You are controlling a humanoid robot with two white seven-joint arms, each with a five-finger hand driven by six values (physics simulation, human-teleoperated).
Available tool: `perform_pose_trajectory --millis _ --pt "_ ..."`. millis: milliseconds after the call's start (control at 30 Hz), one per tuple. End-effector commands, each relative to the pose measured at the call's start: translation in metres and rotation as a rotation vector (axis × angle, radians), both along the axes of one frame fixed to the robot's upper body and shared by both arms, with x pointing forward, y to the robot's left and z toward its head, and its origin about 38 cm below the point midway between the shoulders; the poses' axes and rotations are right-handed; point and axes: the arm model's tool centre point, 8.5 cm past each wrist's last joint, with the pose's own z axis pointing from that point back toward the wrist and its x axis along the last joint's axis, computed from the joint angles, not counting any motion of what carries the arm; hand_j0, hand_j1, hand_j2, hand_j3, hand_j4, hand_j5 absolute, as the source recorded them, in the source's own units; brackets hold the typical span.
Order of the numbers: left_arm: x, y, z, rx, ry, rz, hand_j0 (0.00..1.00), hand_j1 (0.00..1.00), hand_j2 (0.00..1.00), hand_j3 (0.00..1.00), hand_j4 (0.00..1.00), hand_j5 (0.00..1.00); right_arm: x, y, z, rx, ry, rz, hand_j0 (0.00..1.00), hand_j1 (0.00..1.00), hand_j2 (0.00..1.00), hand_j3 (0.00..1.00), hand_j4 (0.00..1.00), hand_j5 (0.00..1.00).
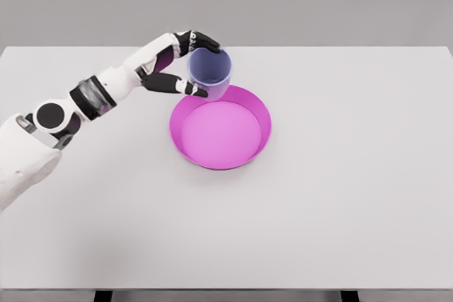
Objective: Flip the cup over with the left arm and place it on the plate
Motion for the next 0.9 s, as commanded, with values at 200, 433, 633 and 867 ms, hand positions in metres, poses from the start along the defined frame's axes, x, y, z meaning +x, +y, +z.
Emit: perform_pose_trajectory --millis 200,433,633,867 --pt "-0.005 -0.011 -0.009 -0.021 0.025 -0.017 0.67 0.67 0.67 0.67 0.67 0.67 0.0 0.0 0.0 0.0 0.0 0.0 1.0 1.0 1.0 1.0 1.0 1.0" --pt "-0.011 -0.017 -0.004 -0.043 0.022 -0.042 0.67 0.67 0.67 0.67 0.67 0.67 0.0 0.0 0.0 0.0 0.0 0.0 1.0 1.0 1.0 1.0 1.0 1.0" --pt "-0.012 -0.015 -0.007 -0.037 0.032 -0.036 0.66 0.66 0.66 0.66 0.66 0.66 0.0 0.0 0.0 0.0 0.0 0.0 1.0 1.0 1.0 1.0 1.0 1.0" --pt "-0.011 -0.013 -0.011 -0.023 0.063 -0.023 0.66 0.66 0.66 0.66 0.66 0.66 -0.001 0.0 0.0 0.0 0.002 0.0 1.0 1.0 1.0 1.0 1.0 1.0"
